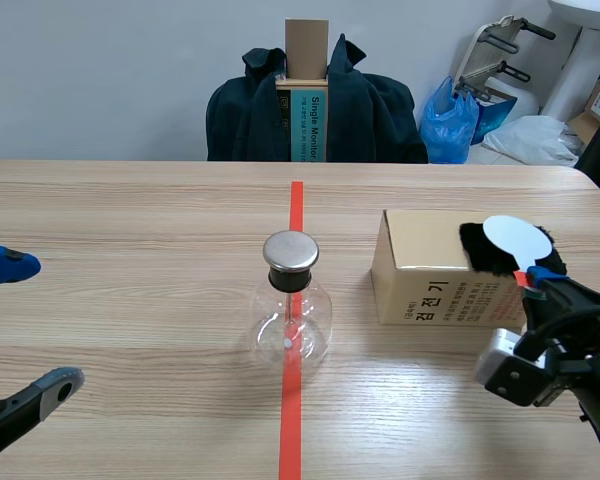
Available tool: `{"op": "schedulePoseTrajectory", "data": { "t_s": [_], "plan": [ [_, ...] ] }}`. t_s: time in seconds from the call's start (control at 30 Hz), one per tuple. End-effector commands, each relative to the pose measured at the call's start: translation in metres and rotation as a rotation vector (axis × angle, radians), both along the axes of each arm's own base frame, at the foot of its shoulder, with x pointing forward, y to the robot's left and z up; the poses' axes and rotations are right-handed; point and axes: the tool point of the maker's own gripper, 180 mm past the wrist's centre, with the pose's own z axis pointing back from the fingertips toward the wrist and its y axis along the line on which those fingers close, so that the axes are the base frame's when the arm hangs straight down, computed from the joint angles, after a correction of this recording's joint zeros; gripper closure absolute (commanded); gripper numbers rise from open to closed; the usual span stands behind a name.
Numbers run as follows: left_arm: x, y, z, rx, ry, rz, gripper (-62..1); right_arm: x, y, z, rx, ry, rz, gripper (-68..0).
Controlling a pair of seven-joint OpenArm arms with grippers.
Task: Do the electroscope experiment.
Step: 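Rub the plate on the fur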
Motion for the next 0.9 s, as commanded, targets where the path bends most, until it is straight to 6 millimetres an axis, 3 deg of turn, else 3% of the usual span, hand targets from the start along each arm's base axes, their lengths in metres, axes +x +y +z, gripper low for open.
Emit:
{"op": "schedulePoseTrajectory", "data": {
  "t_s": [0.0,0.47,0.7,0.87],
  "plan": [
    [0.001,-0.003,0.005,-0.032,-0.009,0.0,-62.3,0.006,-0.003,0.014,-0.02,-0.048,0.007,-0.8],
    [0.001,-0.003,0.005,-0.032,-0.008,0.0,-62.3,0.005,-0.019,0.002,-0.053,-0.007,-0.068,-0.8],
    [0.001,-0.003,0.004,-0.031,-0.007,0.002,-62.3,-0.002,0.011,0.002,-0.046,-0.011,0.096,-0.8],
    [0.001,-0.003,0.004,-0.031,-0.006,0.003,-62.3,0.006,-0.029,0.009,-0.071,-0.05,-0.127,-0.8]
  ]
}}
